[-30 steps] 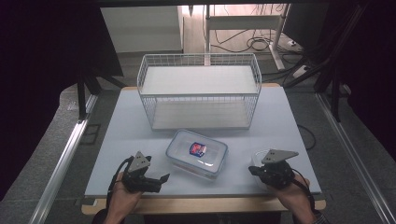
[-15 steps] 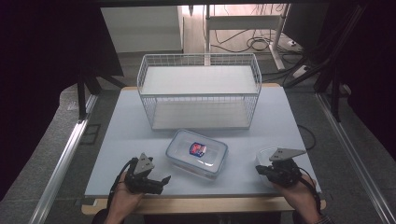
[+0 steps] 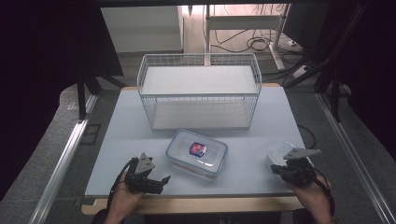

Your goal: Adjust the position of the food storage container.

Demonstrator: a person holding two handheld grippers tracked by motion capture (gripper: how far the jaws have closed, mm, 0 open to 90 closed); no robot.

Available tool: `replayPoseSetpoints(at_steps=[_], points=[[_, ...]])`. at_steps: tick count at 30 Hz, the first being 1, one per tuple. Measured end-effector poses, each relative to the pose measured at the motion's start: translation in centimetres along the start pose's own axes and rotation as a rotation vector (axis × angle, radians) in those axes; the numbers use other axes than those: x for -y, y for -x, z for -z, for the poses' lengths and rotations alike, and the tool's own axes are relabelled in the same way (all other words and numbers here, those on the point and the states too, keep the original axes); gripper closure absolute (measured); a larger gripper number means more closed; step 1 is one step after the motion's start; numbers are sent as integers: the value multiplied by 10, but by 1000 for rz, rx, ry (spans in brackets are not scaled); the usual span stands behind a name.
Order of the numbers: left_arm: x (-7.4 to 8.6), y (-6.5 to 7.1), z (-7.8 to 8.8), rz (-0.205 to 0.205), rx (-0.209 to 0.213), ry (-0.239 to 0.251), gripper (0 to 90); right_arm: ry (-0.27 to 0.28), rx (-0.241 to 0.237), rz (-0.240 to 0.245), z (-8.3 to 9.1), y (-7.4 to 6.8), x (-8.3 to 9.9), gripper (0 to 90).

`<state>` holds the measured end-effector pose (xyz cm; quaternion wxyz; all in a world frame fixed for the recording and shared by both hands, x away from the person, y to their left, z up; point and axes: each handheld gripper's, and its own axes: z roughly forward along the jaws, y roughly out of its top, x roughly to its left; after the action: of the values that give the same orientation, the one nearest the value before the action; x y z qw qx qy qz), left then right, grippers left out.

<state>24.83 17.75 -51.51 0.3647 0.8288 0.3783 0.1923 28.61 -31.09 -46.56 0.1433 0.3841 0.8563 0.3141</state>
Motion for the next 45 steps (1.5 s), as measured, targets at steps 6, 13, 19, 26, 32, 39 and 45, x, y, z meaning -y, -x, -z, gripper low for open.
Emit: replayPoseSetpoints(at_steps=[6, 13, 19, 26, 32, 39, 45], points=[[0, 0, 0, 2, -1, -1, 60, 1, -8, -49, 12, 9, 12, 881], [0, 0, -1, 2, -1, -4, 60, 4, -6, -89, 27, 14, 29, 874], [0, 0, -2, 4, 1, -7, 60, -1, 27, -131, 43, 22, 44, 874], [0, 0, -3, 5, 3, -11, 60, 12, 47, -178, 52, 36, 56, 876], [0, 0, -4, 10, 7, -10, 60, 3, 65, -195, 57, 41, 59, 876], [0, 0, -4, 11, 11, -9, 60, -37, 139, -250, 62, 50, 74, 858], [0, 0, -5, 10, 15, -12, 60, -27, 162, -269, 58, 57, 73, 859]])
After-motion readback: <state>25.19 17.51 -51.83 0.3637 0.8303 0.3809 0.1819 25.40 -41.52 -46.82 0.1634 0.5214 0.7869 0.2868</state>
